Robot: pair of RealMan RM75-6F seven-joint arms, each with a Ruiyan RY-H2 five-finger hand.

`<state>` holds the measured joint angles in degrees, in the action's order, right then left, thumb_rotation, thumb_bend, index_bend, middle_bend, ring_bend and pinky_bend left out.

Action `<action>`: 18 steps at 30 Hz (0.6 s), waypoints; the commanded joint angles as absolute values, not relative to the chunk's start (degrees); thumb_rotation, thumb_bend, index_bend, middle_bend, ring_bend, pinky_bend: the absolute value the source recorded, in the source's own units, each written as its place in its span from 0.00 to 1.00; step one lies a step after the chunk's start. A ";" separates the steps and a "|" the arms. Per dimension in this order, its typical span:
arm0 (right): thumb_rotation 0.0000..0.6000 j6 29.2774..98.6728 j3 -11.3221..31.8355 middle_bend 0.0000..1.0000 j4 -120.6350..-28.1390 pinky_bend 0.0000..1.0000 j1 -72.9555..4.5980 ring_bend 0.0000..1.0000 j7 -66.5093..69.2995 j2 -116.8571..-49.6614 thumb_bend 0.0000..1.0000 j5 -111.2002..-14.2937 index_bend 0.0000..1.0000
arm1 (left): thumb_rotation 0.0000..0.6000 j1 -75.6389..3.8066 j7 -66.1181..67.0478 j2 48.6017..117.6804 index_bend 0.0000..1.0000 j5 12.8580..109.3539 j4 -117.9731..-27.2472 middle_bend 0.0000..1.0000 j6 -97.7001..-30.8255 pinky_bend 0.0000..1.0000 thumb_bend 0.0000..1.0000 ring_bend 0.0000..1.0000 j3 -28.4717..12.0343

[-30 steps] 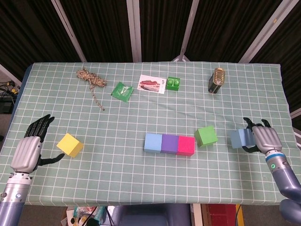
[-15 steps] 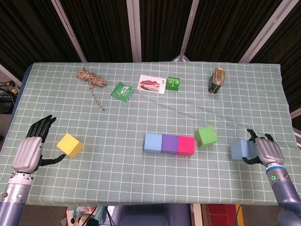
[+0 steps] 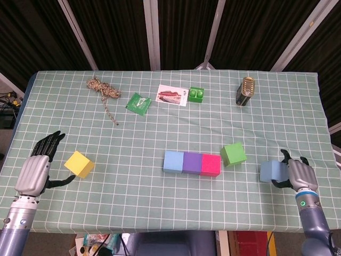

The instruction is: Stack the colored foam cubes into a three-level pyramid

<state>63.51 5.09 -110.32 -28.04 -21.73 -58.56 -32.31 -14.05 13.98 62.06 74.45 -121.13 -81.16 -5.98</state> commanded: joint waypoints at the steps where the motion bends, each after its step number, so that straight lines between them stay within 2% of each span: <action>1: 1.00 64.57 4.97 0.39 -111.08 0.00 -28.33 0.27 -23.11 -58.93 0.34 -30.91 0.09 | 1.00 -14.01 13.81 61.95 0.00 74.47 -121.16 0.00 -81.12 0.00 0.15 0.00 -6.03; 12: 1.00 65.90 3.78 0.39 -112.87 0.00 -28.52 0.27 -26.23 -58.54 0.34 -27.58 0.08 | 1.00 -13.91 13.56 61.75 0.00 74.56 -121.22 0.00 -80.87 0.00 0.15 0.00 -6.11; 14: 1.00 65.41 3.58 0.36 -112.60 0.00 -28.52 0.26 -26.26 -58.68 0.34 -27.19 0.05 | 1.00 -13.89 13.63 61.78 0.00 74.61 -121.24 0.00 -80.89 0.00 0.15 0.00 -6.11; 18: 1.00 64.23 3.20 0.25 -112.13 0.00 -28.47 0.20 -26.05 -58.68 0.34 -27.37 0.00 | 1.00 -13.87 13.75 61.83 0.00 74.64 -121.28 0.00 -80.88 0.00 0.15 0.00 -6.12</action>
